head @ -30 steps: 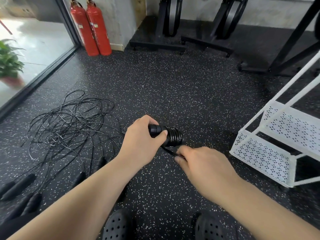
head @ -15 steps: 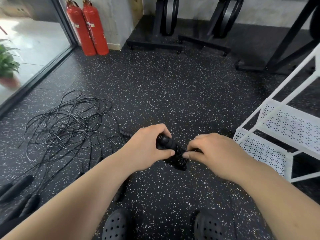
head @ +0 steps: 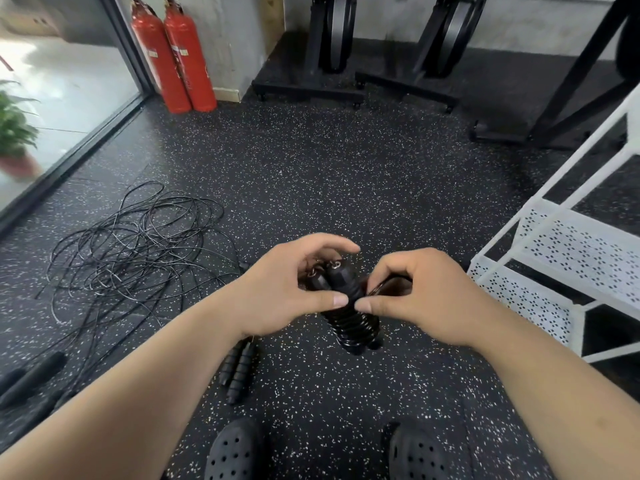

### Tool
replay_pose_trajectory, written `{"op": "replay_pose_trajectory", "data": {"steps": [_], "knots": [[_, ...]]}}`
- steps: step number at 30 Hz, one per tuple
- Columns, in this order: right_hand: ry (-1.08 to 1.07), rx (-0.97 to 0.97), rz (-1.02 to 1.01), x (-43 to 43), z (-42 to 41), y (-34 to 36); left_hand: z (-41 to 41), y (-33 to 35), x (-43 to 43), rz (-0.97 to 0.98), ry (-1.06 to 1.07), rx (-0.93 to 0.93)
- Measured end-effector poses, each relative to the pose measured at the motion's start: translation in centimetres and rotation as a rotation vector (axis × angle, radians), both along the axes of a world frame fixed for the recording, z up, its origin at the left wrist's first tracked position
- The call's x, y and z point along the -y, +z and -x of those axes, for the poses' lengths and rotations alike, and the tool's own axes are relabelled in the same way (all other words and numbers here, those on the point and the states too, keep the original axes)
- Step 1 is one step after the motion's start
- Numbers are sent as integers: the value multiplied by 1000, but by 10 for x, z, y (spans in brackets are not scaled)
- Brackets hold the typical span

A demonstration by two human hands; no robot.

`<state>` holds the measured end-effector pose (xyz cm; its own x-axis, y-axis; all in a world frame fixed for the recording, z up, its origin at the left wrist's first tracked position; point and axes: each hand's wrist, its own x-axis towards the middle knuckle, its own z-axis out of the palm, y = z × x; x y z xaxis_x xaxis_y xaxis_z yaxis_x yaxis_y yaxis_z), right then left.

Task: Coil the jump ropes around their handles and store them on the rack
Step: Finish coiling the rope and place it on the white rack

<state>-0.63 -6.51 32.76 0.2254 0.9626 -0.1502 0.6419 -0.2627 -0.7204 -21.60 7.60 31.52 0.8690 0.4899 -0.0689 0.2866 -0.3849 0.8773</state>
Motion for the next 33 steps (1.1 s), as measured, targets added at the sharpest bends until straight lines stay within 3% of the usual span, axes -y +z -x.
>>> {"op": "replay_pose_trajectory", "data": {"steps": [5, 8, 13, 16, 23, 29, 33], "knots": [[-183, -59, -167, -3, 13, -5, -6, -12, 4, 78, 387, 131], [-296, -43, -283, -5, 22, -7, -14, -15, 16, 36, 598, 58], [-390, -50, -389, -4, 45, -7, -32, -16, 42, 75, 524, 118], [-343, 36, -427, -1, 55, -10, -39, -11, 48, 264, 485, 197], [-112, 212, -261, -4, 58, 0, -40, -10, 40, 385, 547, 127], [-173, 153, -328, -2, 60, 9, -42, -7, 43, 596, 570, 173], [-136, 218, -383, -4, 46, 17, -40, -7, 44, 671, 556, 164]]}}
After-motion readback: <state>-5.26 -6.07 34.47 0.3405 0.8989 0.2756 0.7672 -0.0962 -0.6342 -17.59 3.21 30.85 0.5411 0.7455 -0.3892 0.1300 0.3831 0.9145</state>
